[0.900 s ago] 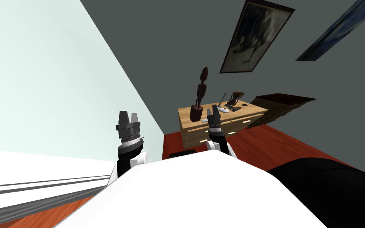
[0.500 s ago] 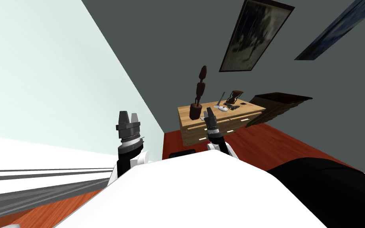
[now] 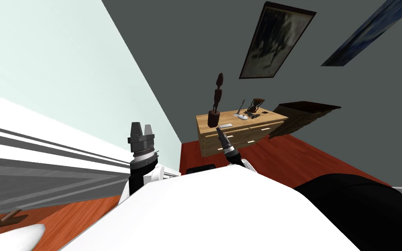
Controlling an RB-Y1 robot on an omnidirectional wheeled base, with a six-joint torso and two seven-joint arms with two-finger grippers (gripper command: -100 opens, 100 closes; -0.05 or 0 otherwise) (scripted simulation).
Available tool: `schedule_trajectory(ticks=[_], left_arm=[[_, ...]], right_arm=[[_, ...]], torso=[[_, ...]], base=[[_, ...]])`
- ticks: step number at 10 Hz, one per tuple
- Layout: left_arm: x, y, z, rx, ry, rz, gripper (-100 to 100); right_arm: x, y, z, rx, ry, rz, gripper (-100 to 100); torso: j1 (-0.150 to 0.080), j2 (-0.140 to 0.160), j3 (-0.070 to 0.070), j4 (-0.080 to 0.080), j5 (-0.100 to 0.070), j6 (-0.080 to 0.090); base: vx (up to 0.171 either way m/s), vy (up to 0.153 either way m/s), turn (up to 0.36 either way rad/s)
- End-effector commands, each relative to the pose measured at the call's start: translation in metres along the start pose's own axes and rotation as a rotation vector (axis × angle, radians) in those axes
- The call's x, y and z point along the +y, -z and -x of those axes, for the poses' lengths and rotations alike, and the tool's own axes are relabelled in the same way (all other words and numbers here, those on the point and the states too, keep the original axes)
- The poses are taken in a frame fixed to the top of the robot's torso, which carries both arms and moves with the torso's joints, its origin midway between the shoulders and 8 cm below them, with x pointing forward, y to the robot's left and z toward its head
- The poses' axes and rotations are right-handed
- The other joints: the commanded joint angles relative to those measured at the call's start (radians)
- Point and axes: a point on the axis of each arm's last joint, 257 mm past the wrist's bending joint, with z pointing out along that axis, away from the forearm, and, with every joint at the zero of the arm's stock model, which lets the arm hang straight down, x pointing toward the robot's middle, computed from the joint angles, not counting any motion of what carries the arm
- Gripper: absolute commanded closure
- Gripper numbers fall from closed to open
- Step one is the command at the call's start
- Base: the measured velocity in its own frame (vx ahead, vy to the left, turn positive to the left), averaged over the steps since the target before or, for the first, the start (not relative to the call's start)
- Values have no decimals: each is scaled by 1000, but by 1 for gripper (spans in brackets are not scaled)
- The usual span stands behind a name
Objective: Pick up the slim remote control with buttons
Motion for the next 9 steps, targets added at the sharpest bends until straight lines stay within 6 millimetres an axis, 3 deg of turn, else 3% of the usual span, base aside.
schedule_trajectory(ticks=[1, 3, 4, 5, 6, 7, 8, 9], left_arm=[[0, 0, 0, 0, 0, 0, 0], [0, 0, 0, 0, 0, 0, 0], [0, 0, 0, 0, 0, 0, 0], [0, 0, 0, 0, 0, 0, 0], [0, 0, 0, 0, 0, 0, 0], [0, 0, 0, 0, 0, 0, 0], [0, 0, 0, 0, 0, 0, 0], [0, 0, 0, 0, 0, 0, 0]], right_arm=[[-7, 8, -10, 42, 9, -21, -100], [-35, 29, -45, 160, 42, -84, -100], [-38, 32, -47, 174, 48, -90, -100], [-56, 47, -63, 238, 70, -126, -100], [-56, 48, -63, 245, 74, -126, -100], [-75, 65, -78, 312, 100, -162, -100], [-76, 66, -78, 319, 104, -162, -100], [-96, 86, -90, 389, 134, -198, -100]], torso=[[0, 0, 0, 0, 0, 0], [0, -4, -2, -1, 0, 0], [0, -3, -2, -1, 0, 0], [0, -6, -3, -1, 0, 0], [-1, -7, -4, -1, 0, 0], [-1, -8, -5, -2, 0, 0], [0, -9, -5, -2, 0, 0], [0, -10, -5, -2, 0, 0]], base=[[-142, -9, 22], [-137, -8, 88], [-103, -6, 35], [-87, -19, 89], [-68, -11, 54], [-64, 10, 112], [-60, 3, 49], [-76, 1, 102]])
